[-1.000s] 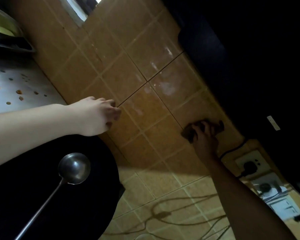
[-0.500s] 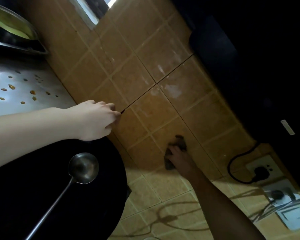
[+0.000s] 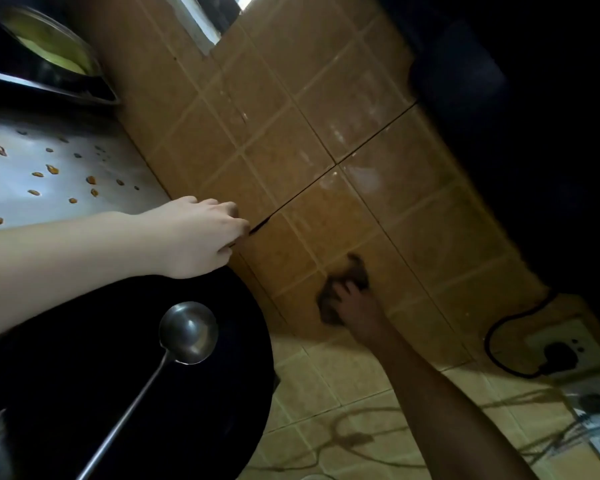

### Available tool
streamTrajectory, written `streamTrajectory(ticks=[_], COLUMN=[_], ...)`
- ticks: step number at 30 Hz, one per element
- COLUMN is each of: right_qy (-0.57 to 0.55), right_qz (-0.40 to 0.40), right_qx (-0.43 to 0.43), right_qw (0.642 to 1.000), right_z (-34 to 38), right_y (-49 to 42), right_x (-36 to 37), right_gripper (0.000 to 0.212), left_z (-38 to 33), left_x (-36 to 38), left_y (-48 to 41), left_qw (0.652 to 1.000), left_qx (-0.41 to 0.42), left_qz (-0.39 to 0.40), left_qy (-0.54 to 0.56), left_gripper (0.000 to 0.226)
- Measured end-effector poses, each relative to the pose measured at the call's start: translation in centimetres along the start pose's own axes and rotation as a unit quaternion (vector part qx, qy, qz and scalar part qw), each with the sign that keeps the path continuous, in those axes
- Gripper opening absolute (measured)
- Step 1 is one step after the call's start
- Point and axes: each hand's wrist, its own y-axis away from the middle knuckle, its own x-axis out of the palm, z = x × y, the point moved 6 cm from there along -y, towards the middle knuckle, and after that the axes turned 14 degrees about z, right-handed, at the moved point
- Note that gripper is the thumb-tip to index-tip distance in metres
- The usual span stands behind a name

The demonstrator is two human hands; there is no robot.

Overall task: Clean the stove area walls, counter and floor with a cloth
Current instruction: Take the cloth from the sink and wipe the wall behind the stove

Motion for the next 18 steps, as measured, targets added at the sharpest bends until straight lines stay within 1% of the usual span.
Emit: streamTrajectory(ticks=[2, 4, 6, 7, 10, 12, 14, 16, 18], right_qy=[0.059, 0.065, 0.090, 0.097, 0.072, 0.052, 0.011, -0.029, -0.097], right_qz=[0.056, 0.099, 0.103, 0.088, 0.059, 0.010, -0.043, -0.068, -0.105], right_qx=[-0.043, -0.055, -0.062, -0.062, -0.037, -0.023, -0.004, 0.045, 0.120], right_qw=[0.996, 0.991, 0.989, 0.989, 0.995, 0.998, 0.999, 0.996, 0.982], right_z=[1.5, 1.4, 1.0, 0.6, -0.3, -0.3, -0.6, -1.9, -3.7], right_y=[1.9, 3.1, 3.5, 3.2, 0.9, -0.6, -2.2, -3.6, -3.9], right_x=[4.8, 8.3, 8.6, 7.9, 3.2, -2.3, -7.8, -12.0, -15.3], right_gripper=[0.040, 0.043, 0.042, 0.042, 0.046, 0.046, 0.042, 0.048, 0.056], left_z=[0.3, 0.5, 1.2, 1.6, 2.9, 3.7, 4.7, 6.0, 7.0], left_x=[0.4, 0.4, 0.4, 0.3, 0.1, 0.2, 0.4, 0.2, 0.0], left_y=[0.1, 0.3, 0.5, 0.7, 1.2, 1.5, 1.8, 2.0, 1.9], left_qw=[1.000, 1.000, 1.000, 1.000, 1.000, 1.000, 1.000, 1.000, 0.999], left_qx=[0.007, 0.015, 0.016, 0.014, 0.003, -0.001, -0.005, -0.016, -0.030], left_qz=[0.009, 0.013, 0.011, 0.007, 0.000, 0.007, 0.009, 0.007, 0.012], left_qy=[0.007, 0.011, 0.015, 0.015, 0.011, 0.010, 0.012, 0.015, 0.023], left_gripper=[0.031, 0.029, 0.028, 0.027, 0.027, 0.026, 0.025, 0.025, 0.025])
